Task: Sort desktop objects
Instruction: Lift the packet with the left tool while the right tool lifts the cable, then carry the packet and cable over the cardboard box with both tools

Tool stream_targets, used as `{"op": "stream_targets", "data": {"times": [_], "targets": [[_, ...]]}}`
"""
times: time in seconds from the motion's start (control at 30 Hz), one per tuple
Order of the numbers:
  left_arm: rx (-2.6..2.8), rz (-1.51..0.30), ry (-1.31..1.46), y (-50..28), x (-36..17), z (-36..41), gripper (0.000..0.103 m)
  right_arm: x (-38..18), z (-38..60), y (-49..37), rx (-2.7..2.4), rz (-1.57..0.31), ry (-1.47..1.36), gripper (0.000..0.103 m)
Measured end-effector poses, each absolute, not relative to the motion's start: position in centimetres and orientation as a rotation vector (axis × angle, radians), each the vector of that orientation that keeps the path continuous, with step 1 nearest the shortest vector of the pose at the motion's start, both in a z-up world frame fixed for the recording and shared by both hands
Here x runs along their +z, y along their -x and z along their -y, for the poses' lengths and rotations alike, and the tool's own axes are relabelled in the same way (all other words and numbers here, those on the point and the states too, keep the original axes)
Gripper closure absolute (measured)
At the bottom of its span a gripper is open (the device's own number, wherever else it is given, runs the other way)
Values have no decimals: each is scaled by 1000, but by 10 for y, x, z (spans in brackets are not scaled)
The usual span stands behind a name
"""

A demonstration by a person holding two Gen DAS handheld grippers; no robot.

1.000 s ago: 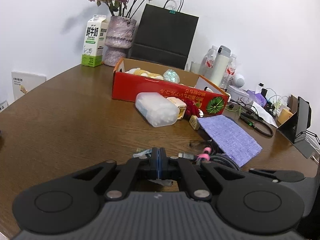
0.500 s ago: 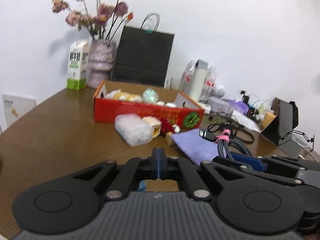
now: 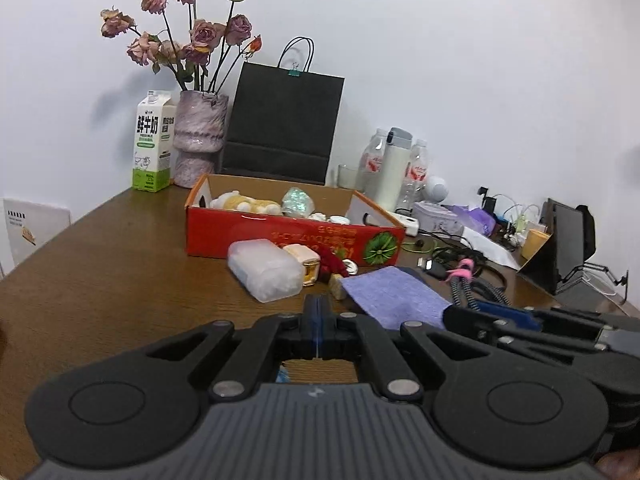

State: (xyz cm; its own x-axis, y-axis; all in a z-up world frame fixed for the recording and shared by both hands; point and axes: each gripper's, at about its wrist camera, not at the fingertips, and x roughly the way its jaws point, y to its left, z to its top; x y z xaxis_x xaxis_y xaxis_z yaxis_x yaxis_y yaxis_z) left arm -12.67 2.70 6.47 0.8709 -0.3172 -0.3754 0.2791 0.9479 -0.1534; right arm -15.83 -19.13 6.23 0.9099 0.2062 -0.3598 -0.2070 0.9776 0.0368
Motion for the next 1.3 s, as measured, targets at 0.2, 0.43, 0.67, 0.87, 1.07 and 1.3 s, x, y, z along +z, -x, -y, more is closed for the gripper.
{"op": "stream_targets", "data": {"times": [0.2, 0.43, 0.67, 0.87, 1.07, 1.3], "targets": [[-225, -596, -5, 96, 28, -36, 28, 54, 196, 144, 224, -404, -36, 82], [-252, -657, -1, 81, 13, -26, 81, 46, 186, 142, 279, -424, -29, 93], [-291, -517, 25, 96, 47, -24, 84, 49, 184, 139, 308, -468, 33, 90], [-253, -593, 85, 99, 34, -42, 83, 22, 170, 145, 397, -612, 40, 61], [-284, -593, 83, 99, 32, -40, 83, 8, 157, 113, 326, -682, -56, 47], [-310, -585, 75, 104, 30, -33, 83, 2, 138, 104, 261, -633, 54, 83]]}}
